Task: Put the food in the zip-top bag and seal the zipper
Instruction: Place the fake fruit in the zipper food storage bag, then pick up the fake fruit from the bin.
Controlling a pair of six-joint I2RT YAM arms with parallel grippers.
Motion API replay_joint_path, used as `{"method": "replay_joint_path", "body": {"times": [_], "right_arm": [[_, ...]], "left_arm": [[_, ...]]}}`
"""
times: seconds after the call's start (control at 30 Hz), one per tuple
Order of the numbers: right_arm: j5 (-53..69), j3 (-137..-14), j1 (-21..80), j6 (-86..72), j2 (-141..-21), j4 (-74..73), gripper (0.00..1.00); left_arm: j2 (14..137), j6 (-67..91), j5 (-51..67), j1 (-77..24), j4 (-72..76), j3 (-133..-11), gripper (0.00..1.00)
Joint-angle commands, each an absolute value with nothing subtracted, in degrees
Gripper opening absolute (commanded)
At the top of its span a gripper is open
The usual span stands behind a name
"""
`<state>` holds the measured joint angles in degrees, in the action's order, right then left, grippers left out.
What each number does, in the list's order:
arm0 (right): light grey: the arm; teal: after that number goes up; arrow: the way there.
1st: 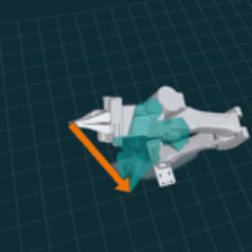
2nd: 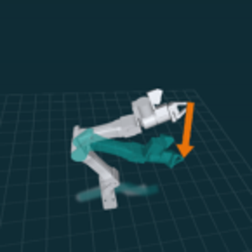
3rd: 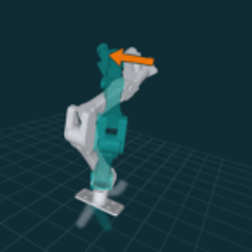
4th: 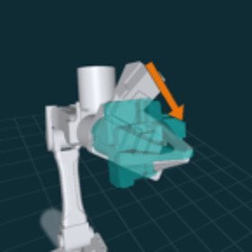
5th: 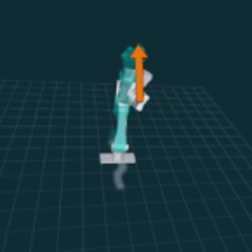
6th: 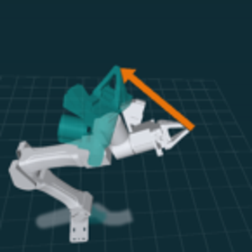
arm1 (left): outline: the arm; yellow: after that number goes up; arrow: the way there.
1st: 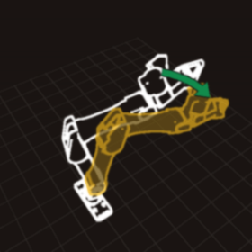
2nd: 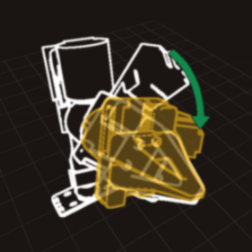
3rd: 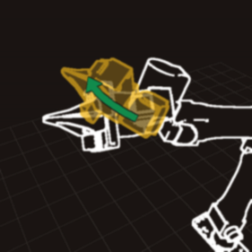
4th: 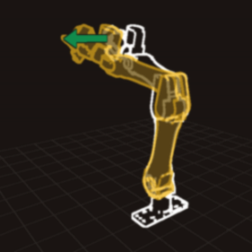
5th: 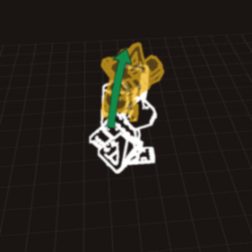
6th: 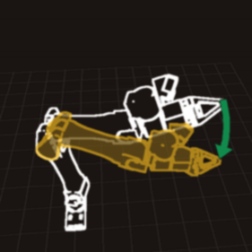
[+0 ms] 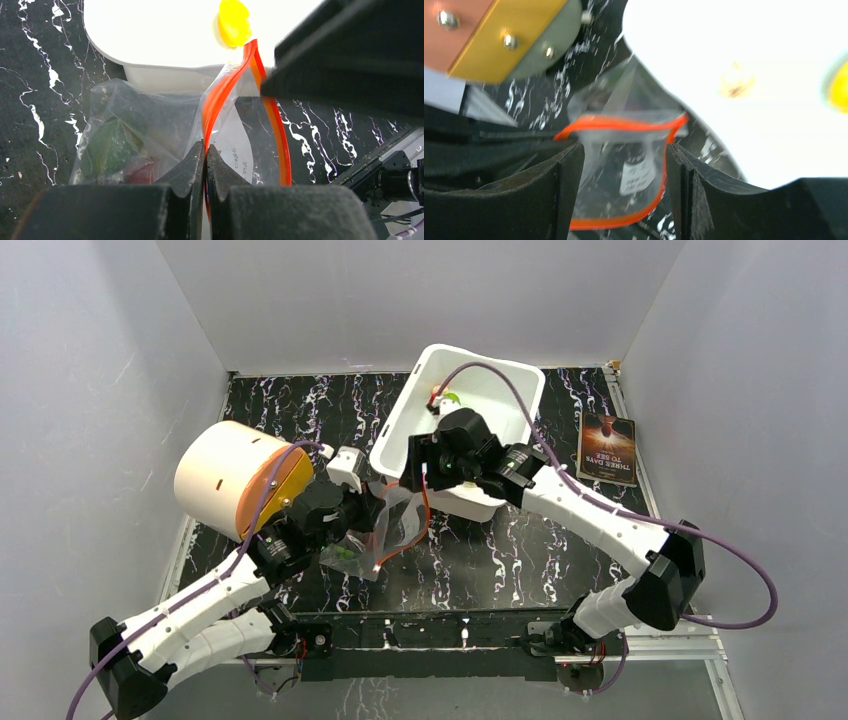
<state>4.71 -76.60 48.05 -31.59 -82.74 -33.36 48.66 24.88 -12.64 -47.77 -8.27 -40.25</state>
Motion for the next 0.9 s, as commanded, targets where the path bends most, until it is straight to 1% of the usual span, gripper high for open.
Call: {"method": "replay_joint_path", "body": {"times": [0.0,0.1,0.2,0.33,0.47,0.6,0.7,0.87], "right_arm": [[-5.5,-78.19,41.95,-28.37,-79.56,-25.2,0.58],[-5.82,-79.54,37.53,-24.72,-81.98,-24.71,0.59],[-10.68,-82.13,35.32,-20.82,-85.49,-24.81,0.59],[-16.67,-85.46,32.96,-15.86,-92.03,-22.88,0.63],[-17.72,-91.11,30.83,-12.54,-98.91,-21.09,0.67],[-19.46,-96.34,30.31,-9.22,-106.48,-18.72,0.75],[-20.49,-102.02,29.88,-7.22,-112.29,-19.59,0.81],[-21.08,-109.38,28.92,-5.85,-119.71,-20.98,0.88]], "left_arm": [[47.09,23.97,-12.83,-47.77,-6.61,-39.46,0.0],[47.65,23.25,-12.69,-47.75,-6.72,-39.9,0.0],[47.97,22.35,-12.52,-47.81,-7.21,-40.32,0.0],[47.81,21.98,-12.51,-47.79,-7.34,-40.14,0.0],[47.79,21.81,-12.49,-47.86,-7.25,-40.11,0.0],[47.66,21.5,-12.55,-47.86,-7.9,-40.36,0.0],[47.44,21.2,-12.45,-47.8,-8.06,-40.49,0.0],[47.16,20.91,-12.49,-47.81,-8.76,-40.92,0.0]]}}
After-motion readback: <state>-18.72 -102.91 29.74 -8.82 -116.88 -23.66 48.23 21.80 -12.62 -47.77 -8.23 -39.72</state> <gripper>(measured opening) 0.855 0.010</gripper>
